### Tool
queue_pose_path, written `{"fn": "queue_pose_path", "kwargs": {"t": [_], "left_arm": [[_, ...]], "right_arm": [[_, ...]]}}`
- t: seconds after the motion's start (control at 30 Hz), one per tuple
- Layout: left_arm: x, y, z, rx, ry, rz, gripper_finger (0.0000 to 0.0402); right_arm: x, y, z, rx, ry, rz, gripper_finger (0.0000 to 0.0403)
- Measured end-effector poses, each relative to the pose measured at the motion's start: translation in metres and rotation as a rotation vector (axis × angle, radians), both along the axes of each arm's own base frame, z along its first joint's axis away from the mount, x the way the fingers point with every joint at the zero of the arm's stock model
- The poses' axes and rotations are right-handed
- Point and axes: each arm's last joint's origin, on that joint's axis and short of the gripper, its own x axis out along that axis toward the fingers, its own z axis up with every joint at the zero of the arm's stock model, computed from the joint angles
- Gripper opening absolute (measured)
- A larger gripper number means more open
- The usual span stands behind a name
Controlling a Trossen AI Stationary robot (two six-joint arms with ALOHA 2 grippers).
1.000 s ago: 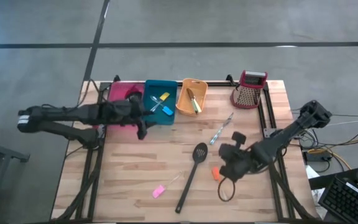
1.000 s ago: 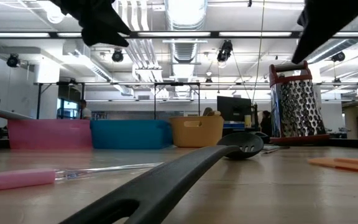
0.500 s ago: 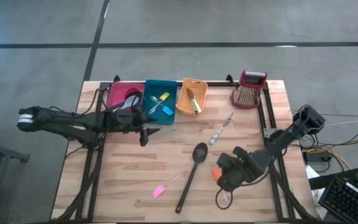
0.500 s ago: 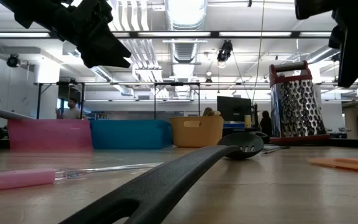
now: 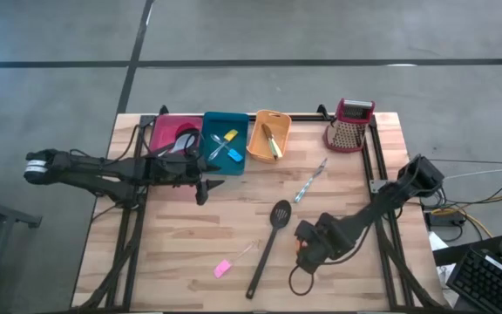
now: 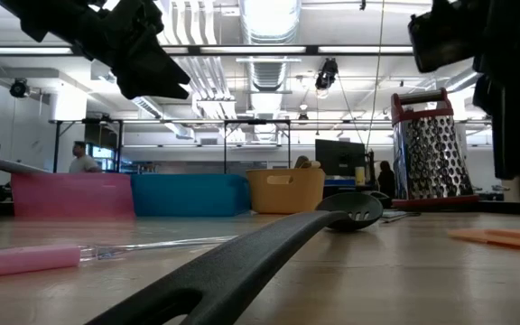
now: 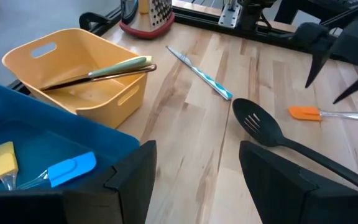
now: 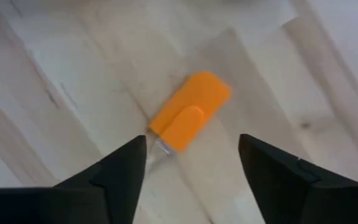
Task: Pick & Place Kitchen Items
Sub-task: Put the orange spatula into the blue bin
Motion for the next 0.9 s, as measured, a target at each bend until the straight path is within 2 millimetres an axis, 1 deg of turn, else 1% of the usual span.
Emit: {"fn": "queue_pose_path", "kwargs": {"t": [0.13, 0.27, 0.43, 0.53, 0.63, 0.73, 0.83, 0.9], "left_arm": [[-0.001, 0.0, -0.003, -0.003, 0.008, 0.001, 0.0234], [-0.001, 0.0, -0.003, -0.006, 0.008, 0.002, 0.0234], [-0.001, 0.0, -0.003, -0.007, 0.009, 0.002, 0.0234], [-0.001, 0.0, -0.003, -0.008, 0.009, 0.002, 0.0234], [-0.001, 0.0, -0.003, -0.008, 0.009, 0.002, 0.0234], [-0.001, 0.0, -0.004, -0.008, 0.01, 0.002, 0.0234], [-0.001, 0.0, -0.004, -0.008, 0.01, 0.002, 0.0234], [-0.001, 0.0, -0.004, -0.008, 0.01, 0.002, 0.0234]], "right_arm": [[0.007, -0.003, -0.006, 0.014, 0.012, 0.018, 0.0276], [0.012, -0.008, -0.016, 0.004, 0.039, 0.023, 0.0295], [0.019, -0.01, -0.033, 0.026, 0.097, 0.034, 0.0309], [0.021, -0.012, -0.043, 0.038, 0.14, 0.035, 0.031], [0.024, -0.012, -0.054, 0.078, 0.175, 0.055, 0.0297], [0.026, -0.011, -0.06, 0.085, 0.184, 0.061, 0.0272], [0.026, -0.011, -0.06, 0.096, 0.188, 0.059, 0.023], [0.026, -0.011, -0.058, 0.103, 0.181, 0.058, 0.0193]]}}
